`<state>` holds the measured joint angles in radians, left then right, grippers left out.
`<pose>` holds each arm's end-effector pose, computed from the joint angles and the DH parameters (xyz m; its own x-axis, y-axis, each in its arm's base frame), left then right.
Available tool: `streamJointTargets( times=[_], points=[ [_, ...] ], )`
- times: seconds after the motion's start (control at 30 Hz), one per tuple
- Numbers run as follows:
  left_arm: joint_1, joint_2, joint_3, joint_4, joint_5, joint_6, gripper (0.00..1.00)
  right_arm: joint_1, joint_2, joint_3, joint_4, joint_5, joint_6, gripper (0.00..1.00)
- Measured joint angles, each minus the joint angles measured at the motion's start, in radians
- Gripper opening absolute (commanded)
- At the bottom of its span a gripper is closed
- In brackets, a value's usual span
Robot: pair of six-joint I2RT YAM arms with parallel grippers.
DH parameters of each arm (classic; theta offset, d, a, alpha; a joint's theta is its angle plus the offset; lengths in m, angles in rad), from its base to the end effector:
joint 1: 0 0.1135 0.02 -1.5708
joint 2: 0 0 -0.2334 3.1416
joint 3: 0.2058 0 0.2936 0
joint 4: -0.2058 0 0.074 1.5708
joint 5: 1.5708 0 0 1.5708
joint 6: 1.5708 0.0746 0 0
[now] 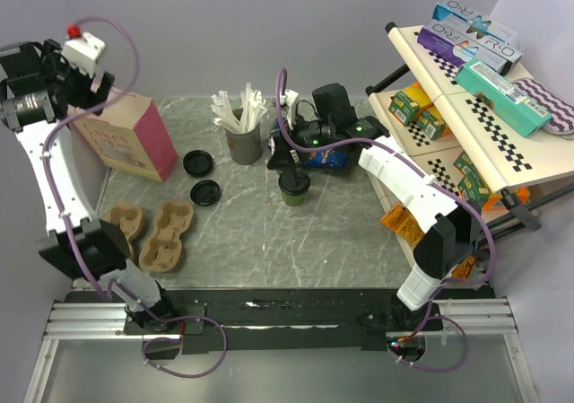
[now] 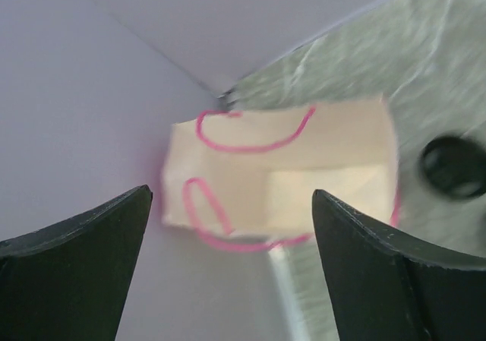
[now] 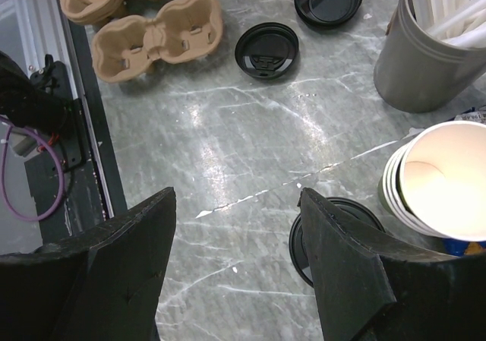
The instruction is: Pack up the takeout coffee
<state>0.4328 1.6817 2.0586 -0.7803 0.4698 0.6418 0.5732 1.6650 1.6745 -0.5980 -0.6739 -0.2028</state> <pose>0.3956 0.1456 0.4519 -0.2830 0.4572 -0.8431 0.2165 0.8868 0.4082 0.3434 0.2771 0.3352 -0.2836 -0.3704 -0.8845 -0.9362 0.3067 0.1718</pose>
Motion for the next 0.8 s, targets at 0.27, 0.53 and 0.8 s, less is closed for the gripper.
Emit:
streamJointTargets(
  times=[0.27, 0.53, 0.8],
  points=[
    [-0.004, -0.094, -0.186, 0.036, -0.138, 0.468, 0.93, 0.0, 0.002, 0.0, 0.0, 0.0, 0.001, 0.73],
    [-0.04, -0.02, -0.268, 0.264, -0.206, 0.548, 0.93, 0.0, 0.002, -0.003, 0.002, 0.002, 0.0, 0.73],
    [-0.109, -0.021, -0.456, 0.621, -0.215, 0.542, 0.93, 0.0, 0.0, -0.046, 0.004, 0.017, -0.005, 0.74]
  ],
)
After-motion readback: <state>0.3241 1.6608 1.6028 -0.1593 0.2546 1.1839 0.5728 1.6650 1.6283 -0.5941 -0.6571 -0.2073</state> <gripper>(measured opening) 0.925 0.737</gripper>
